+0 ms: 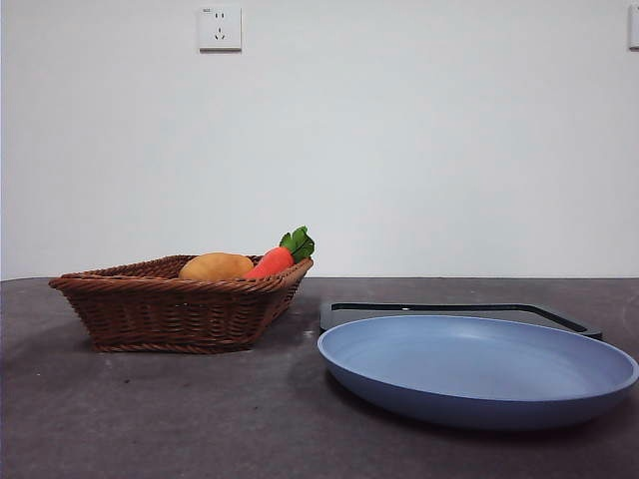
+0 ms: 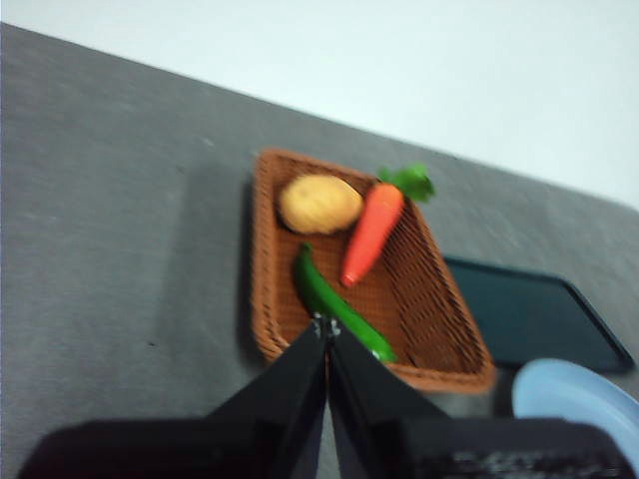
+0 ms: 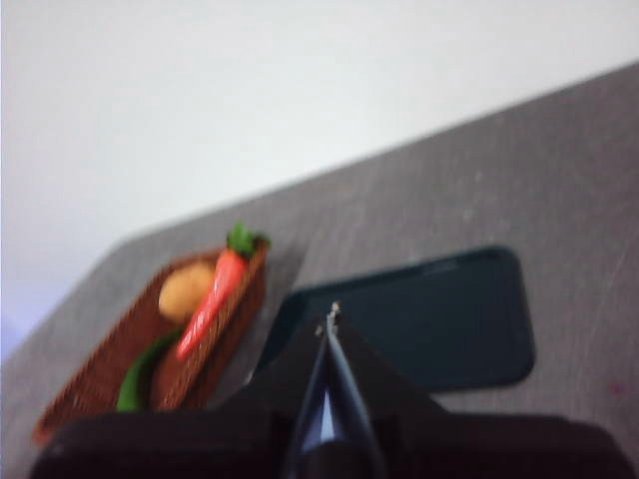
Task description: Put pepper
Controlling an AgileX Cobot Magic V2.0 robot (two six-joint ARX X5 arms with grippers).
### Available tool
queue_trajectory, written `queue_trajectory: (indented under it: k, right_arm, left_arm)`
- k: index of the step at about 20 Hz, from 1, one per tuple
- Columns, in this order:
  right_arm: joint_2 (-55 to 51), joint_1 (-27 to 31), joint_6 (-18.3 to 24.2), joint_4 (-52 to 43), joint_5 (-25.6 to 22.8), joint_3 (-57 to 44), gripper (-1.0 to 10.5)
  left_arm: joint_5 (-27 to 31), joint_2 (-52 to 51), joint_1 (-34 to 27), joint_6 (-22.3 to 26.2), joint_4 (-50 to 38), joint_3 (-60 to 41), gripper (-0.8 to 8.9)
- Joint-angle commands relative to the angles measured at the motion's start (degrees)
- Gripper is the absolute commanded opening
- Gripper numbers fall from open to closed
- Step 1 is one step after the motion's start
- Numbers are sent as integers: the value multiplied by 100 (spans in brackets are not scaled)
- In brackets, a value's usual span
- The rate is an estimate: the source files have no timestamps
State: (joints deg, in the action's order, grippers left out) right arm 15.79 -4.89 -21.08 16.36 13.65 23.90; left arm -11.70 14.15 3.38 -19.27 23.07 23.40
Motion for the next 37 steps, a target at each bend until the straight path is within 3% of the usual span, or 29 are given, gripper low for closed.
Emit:
queue_trajectory:
  k: [1,9,14,19,20,23,24,30,37]
  right_arm:
    - [448,-11,586,595,166,643,5]
    - [1637,-17,1764,2782,734,2203,5]
    - [2061,-17,2332,3877,743,2752,5]
    - [2085,-17,2369,4019,743,2763,14]
    - [2085,-17,2369,4019,743,2763,30]
    - [2087,-17,2345,4026,741,2763,225]
    - [2098,-17,2315,4026,741,2763,280]
    - [2516,-17,2238,4026,743,2763,299]
    - [4273,-17,2240,3480,745,2763,298]
  left_arm:
    - [-315,350,-9,450,284,415,7]
    - [-1366,1329,-9,1178,1355,1405,7]
    - [-1727,1727,-9,1506,2098,1864,7]
    - [-1711,1727,-9,1506,2203,1910,15]
    - [-1714,1727,-9,1506,2201,1910,56]
    - [-1709,1727,-9,1499,2203,1910,333]
    - [-1707,1727,-9,1488,2201,1910,351]
    - [-1720,1727,-9,1456,2199,1910,350]
    - [-1720,1727,-9,1458,2199,1910,350]
